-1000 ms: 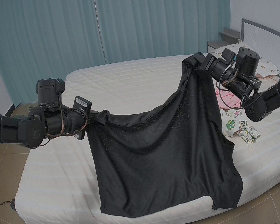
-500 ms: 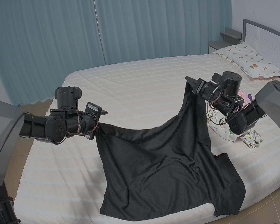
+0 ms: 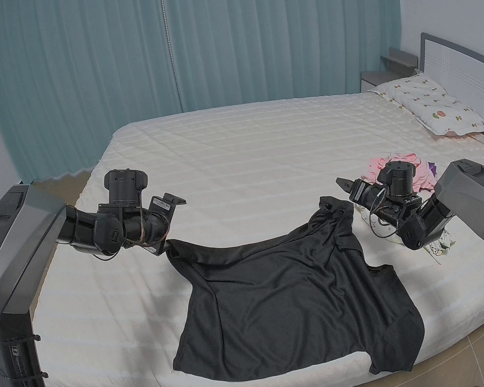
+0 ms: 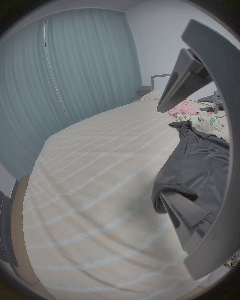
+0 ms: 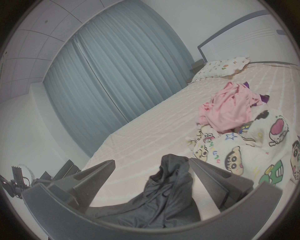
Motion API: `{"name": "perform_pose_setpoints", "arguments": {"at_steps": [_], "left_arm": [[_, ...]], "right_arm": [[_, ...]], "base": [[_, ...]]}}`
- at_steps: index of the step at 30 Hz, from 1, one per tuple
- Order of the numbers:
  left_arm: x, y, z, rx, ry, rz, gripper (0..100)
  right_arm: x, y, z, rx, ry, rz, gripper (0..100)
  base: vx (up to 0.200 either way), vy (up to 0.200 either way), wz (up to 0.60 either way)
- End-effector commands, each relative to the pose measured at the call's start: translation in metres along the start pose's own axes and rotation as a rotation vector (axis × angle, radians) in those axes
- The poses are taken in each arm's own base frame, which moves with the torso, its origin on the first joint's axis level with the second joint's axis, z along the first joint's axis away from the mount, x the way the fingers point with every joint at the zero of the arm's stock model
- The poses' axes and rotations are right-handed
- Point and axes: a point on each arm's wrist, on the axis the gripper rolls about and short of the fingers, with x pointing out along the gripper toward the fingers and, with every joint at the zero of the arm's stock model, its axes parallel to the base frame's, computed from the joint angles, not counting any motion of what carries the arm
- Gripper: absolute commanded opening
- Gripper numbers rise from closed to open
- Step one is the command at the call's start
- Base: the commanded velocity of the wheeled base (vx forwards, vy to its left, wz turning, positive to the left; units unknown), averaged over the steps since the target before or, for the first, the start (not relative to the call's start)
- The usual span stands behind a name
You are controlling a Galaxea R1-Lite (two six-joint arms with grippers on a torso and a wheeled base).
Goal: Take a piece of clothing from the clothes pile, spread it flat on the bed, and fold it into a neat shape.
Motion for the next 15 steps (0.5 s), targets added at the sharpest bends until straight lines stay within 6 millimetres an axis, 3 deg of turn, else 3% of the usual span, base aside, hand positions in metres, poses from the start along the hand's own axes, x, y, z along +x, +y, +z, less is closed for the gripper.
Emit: {"name": "perform_pose_setpoints", "arguments": {"at_steps": [1,9,12,15], "left_arm": [[-0.022,-0.003,0.034,-0.03,-0.046,-0.042,100],[-0.032,0.004,0.074,-0.07,-0.123,-0.057,100],[-0.035,0.015,0.07,-0.081,-0.076,-0.034,100],[-0.051,0.025,0.059,-0.091,0.001,-0.025,100]], "right_arm": [[-0.024,-0.013,-0.007,0.013,0.076,-0.035,100],[-0.056,-0.022,-0.03,0.048,0.187,-0.053,100],[-0.057,-0.025,-0.029,0.078,0.188,-0.064,100],[-0.053,-0.032,-0.023,0.116,0.172,-0.082,100]], "base": [[0.0,0.0,0.0],[0.0,0.0,0.0],[0.0,0.0,0.0],[0.0,0.0,0.0]]}}
